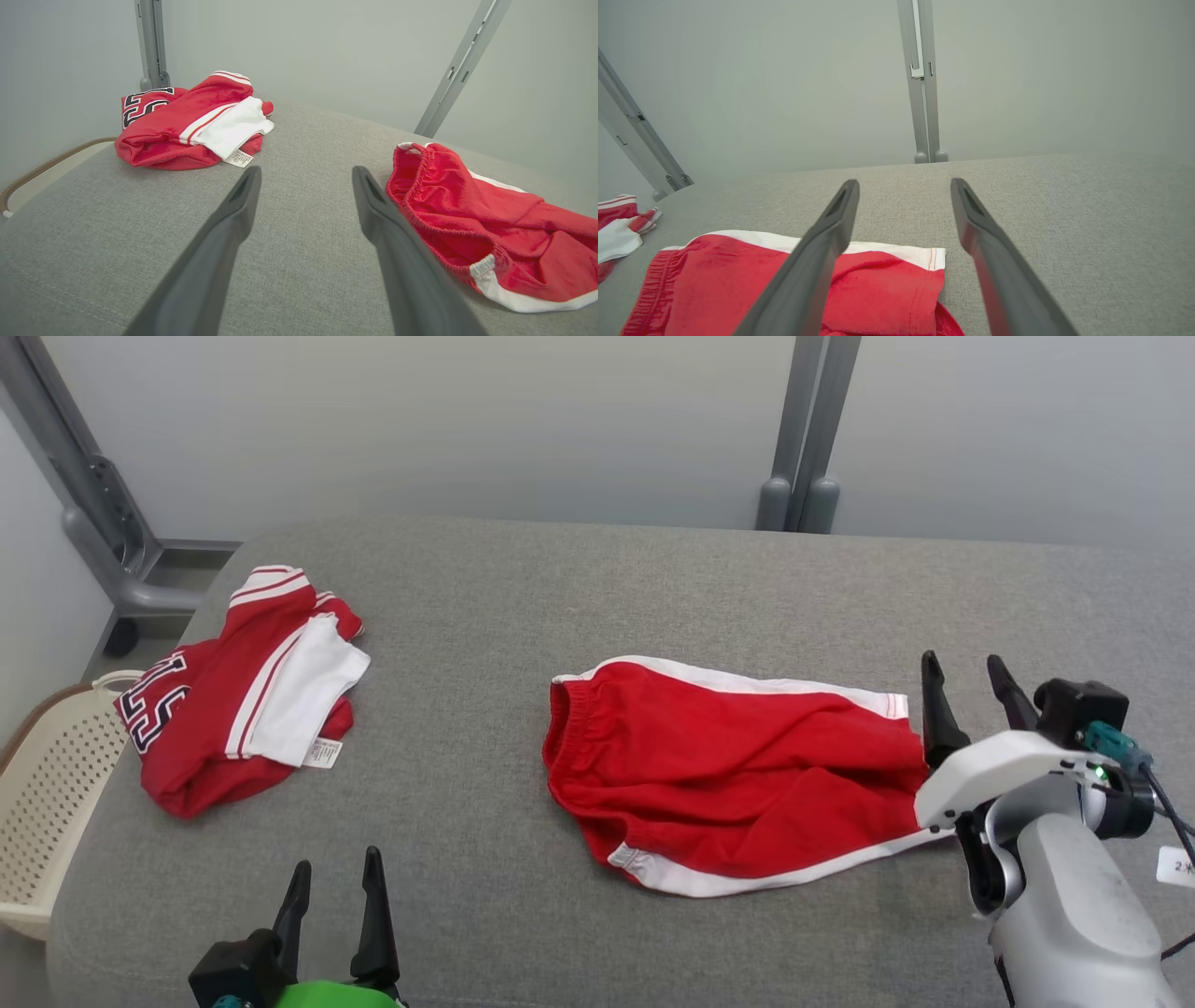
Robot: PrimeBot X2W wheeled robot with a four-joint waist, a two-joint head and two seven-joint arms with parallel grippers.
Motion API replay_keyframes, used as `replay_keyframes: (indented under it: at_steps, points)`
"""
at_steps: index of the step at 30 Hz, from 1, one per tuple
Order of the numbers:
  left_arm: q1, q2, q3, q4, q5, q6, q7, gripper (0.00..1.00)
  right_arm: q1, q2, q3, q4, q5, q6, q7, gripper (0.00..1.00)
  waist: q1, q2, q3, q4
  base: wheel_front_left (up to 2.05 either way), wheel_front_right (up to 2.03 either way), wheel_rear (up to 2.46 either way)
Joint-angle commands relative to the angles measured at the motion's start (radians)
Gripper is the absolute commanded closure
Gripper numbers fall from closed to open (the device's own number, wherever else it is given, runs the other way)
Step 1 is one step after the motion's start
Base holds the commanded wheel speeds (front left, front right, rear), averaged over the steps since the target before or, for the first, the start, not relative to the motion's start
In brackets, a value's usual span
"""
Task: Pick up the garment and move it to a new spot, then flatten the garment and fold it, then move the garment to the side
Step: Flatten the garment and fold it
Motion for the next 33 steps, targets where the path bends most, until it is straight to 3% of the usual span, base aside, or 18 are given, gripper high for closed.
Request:
replay_keyframes:
  at_steps: [1, 9, 18, 33]
  points:
    - [-0.013, 0.003, 0.004, 0.002, -0.013, 0.006, 0.003, 0.00, 0.030, 0.005, 0.000, -0.015, 0.021, -0.001, 0.003, 0.00, 0.0000, 0.0000, -0.024, -0.024, 0.00, 0.00, 0.00]
    - [-0.015, 0.040, -0.006, 0.000, -0.020, -0.015, 0.049, 0.00, 0.237, 0.023, 0.033, -0.247, 0.099, -0.001, 0.063, 0.00, 0.0000, 0.0000, -0.056, -0.045, 0.00, 0.00, 0.00]
    - [-0.019, 0.081, -0.040, -0.026, 0.028, -0.002, 0.079, 0.00, 0.454, 0.031, 0.071, -0.500, 0.029, -0.001, 0.155, 0.00, 0.0000, 0.0000, -0.075, -0.068, 0.00, 0.00, 0.00]
    - [0.030, 0.093, -0.042, -0.025, 0.016, 0.013, 0.088, 0.00, 0.593, 0.034, 0.090, -0.615, -0.017, -0.001, 0.231, 0.00, 0.0000, 0.0000, -0.068, -0.101, 0.00, 0.00, 0.00]
